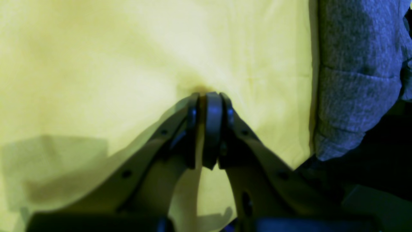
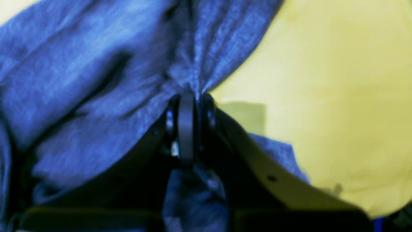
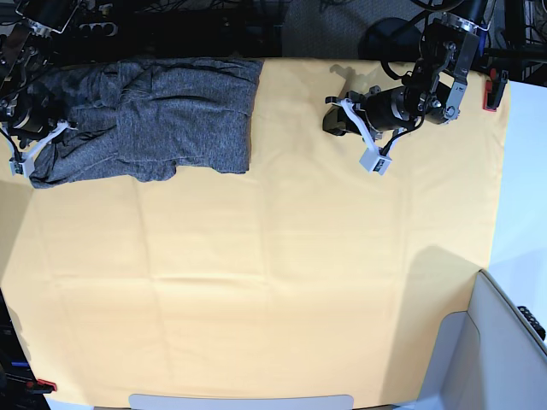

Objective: Fold the T-shirt properly
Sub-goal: 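Close the right gripper on the shirt's side edge, then lift the held edge and fold it inward over the shirt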

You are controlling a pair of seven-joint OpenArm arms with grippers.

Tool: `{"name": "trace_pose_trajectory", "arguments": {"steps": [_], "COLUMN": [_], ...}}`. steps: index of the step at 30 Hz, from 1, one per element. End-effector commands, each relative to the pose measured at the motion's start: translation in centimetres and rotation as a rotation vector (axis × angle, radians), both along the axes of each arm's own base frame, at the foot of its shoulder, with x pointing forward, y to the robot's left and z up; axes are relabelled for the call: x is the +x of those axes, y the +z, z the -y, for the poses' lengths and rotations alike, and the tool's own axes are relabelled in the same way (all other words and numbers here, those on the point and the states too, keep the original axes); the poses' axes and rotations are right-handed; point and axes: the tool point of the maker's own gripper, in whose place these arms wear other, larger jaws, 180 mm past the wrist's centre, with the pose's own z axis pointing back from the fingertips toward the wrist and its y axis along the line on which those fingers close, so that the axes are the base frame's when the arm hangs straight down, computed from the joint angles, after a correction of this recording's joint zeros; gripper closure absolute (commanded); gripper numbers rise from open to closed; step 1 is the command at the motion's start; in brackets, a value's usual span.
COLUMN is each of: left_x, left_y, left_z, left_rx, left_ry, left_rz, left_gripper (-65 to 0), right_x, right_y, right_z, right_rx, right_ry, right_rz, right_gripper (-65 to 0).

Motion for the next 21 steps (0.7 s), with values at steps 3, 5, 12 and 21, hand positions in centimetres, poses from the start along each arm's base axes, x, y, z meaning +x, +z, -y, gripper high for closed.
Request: {"name": "trace_pose_trajectory", "arguments": {"steps": [3,5,12,21], "left_x": [-1.0,-1.0,-0.9,-0.8], "left_y": [-1.1,-1.0,-1.0,-1.0], "left_z": [-1.4,-1.4,-1.4,-2.5], "left_rx": [0.074,0.074,0.074,0.1], "left_ry": [-0.01,-0.009,-0.009,-0.01], "left_rz": [-0.048,-0.046,-0.045,-0.041], "left_gripper": [-4.0,-4.0,-4.0,-4.0], "right_x": [1.6,1.4,0.9,2.6], "right_y": [3.9,5.1,7.0,5.1], "right_z": [-0.7,-1.9,-6.5,-19.1], "right_rx": [-0.071,-0.092,-0.081,0.096], "right_ry": [0.054,0.082,0.141,0.444], "right_rz": [0.122,0.159,0.244,0.236], "right_gripper": [0.0,0.0,0.0,0.0]}}
